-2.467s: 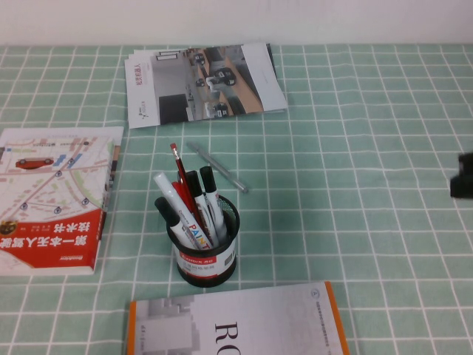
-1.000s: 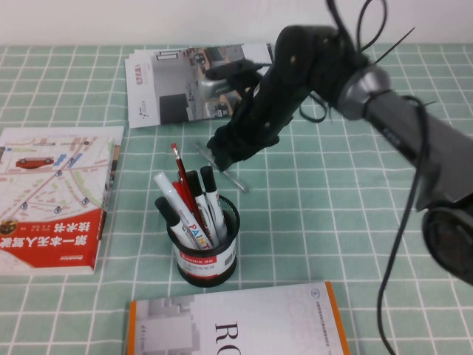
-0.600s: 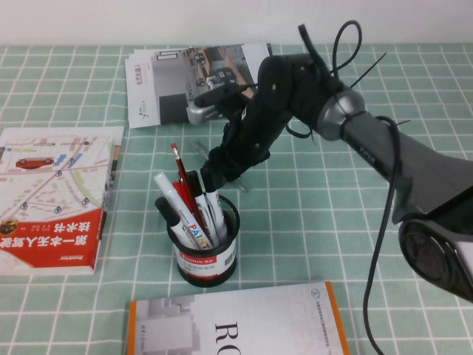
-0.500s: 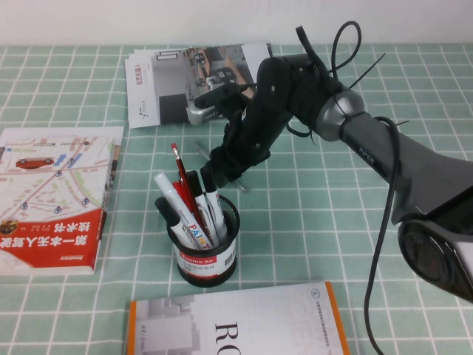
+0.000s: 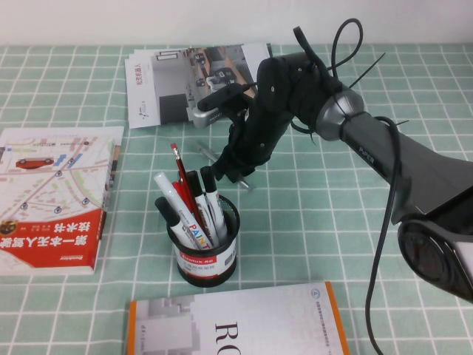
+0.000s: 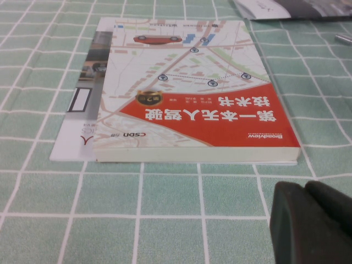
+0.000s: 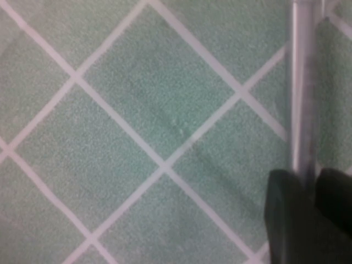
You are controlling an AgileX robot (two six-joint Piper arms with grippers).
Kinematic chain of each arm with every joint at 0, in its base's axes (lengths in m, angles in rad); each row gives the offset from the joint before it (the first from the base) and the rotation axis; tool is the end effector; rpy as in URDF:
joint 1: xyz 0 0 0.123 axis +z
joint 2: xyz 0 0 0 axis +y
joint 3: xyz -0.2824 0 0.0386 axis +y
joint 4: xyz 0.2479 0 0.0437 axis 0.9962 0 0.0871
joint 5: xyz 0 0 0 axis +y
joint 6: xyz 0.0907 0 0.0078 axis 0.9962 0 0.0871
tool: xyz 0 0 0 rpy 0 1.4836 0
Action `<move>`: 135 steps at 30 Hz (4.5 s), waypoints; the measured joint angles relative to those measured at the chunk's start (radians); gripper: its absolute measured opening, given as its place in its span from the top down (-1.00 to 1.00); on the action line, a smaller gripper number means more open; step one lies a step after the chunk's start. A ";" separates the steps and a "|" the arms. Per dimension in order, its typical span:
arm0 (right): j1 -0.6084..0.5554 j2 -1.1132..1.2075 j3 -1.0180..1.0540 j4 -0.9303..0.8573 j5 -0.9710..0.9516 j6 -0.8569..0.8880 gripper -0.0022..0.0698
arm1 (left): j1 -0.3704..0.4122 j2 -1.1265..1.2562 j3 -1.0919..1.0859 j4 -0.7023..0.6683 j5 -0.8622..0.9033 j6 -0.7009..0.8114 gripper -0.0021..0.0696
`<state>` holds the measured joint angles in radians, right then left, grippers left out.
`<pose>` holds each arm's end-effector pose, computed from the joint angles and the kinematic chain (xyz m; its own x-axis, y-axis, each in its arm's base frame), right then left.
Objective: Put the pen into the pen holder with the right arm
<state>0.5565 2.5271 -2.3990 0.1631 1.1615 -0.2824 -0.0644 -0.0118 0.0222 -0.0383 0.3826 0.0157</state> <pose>0.4489 0.2953 0.1821 -0.6497 -0.6549 -0.3860 -0.7253 0.6860 0.0569 0.0521 -0.0047 0.1719 -0.3017 -0.0004 -0.9534 0.0720 0.9971 -0.0232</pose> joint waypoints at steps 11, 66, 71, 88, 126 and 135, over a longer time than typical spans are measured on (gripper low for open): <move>0.000 0.000 -0.014 -0.020 0.023 0.000 0.82 | 0.000 0.000 0.000 0.000 0.000 0.000 0.95; 0.247 -1.109 1.780 -0.242 -2.053 0.354 0.82 | 0.000 0.000 0.000 0.000 0.000 0.000 0.95; 0.247 -0.959 1.783 -0.328 -2.240 0.408 0.82 | 0.000 0.000 0.000 0.000 0.000 0.000 0.95; 0.247 -0.720 1.740 -0.422 -2.289 0.419 0.80 | 0.000 0.000 0.000 0.000 0.000 0.000 0.95; 0.247 -1.534 1.841 -0.589 -1.202 0.672 0.99 | 0.000 0.000 0.000 0.000 0.000 0.000 0.95; 0.247 -1.915 2.052 -0.528 -1.025 0.676 0.99 | 0.000 0.000 0.000 0.000 0.000 0.000 0.95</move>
<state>0.8038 0.6119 -0.3472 -0.3649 0.1365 0.3936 -0.0644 -0.0118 0.0222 -0.0383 0.3826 0.0157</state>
